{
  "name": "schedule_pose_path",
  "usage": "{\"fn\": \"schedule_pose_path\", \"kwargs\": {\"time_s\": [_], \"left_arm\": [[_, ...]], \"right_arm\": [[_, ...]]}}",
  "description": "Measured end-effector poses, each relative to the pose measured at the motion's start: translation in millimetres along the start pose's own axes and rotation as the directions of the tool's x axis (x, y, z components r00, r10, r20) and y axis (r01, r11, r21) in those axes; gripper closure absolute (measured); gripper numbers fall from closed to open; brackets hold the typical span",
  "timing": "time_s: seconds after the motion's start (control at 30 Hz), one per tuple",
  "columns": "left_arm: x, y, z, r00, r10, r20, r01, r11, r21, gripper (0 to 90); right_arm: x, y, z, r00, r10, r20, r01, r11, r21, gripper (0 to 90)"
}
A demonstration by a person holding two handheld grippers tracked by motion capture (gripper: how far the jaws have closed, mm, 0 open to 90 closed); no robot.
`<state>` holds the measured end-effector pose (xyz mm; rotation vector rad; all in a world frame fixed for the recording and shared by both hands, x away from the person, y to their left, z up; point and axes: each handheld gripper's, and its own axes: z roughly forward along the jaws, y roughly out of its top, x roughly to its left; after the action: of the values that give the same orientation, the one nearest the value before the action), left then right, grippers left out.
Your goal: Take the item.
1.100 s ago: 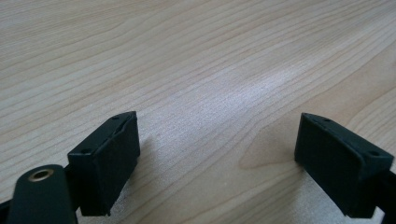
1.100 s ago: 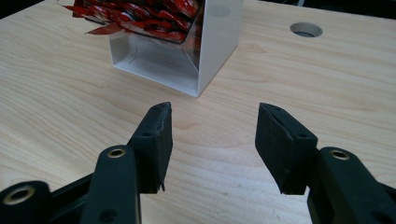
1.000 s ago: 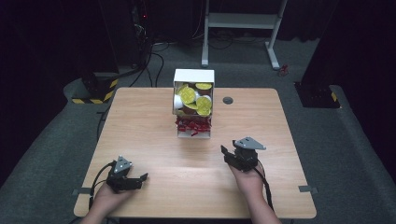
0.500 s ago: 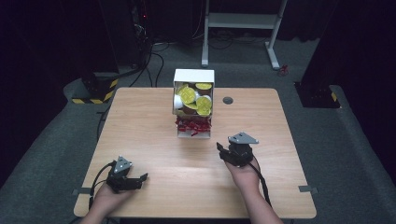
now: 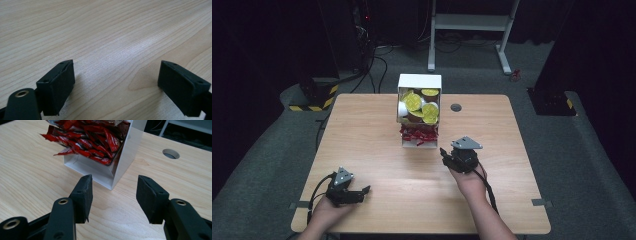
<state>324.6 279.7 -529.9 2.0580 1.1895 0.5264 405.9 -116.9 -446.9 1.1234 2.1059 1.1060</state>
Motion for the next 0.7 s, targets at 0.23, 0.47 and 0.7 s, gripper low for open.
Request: {"fn": "schedule_pose_path", "kwargs": {"time_s": [0.23, 0.47, 0.7], "left_arm": [[0.2, 0.1, 0.0, 1.0, 0.003, -0.001, -0.003, 1.0, 0.0, 14.2], [0.0, 0.0, -0.1, 1.0, 0.002, -0.001, -0.002, 1.0, 0.002, 14.2], [-0.3, 0.0, 0.1, 1.0, -0.005, 0.002, 0.005, 1.0, 0.0, 14.3]], "right_arm": [[-1.3, 4.8, 9.8, 0.9996, 0.024, -0.014, -0.024, 0.9997, 0.005, 47.4], [-1.6, 13.1, 17.1, 0.9996, 0.024, -0.016, -0.024, 0.9997, 0.008, 48.0], [-0.7, 23.6, 23.8, 0.9991, 0.039, -0.016, -0.039, 0.9992, 0.002, 52.9]]}}
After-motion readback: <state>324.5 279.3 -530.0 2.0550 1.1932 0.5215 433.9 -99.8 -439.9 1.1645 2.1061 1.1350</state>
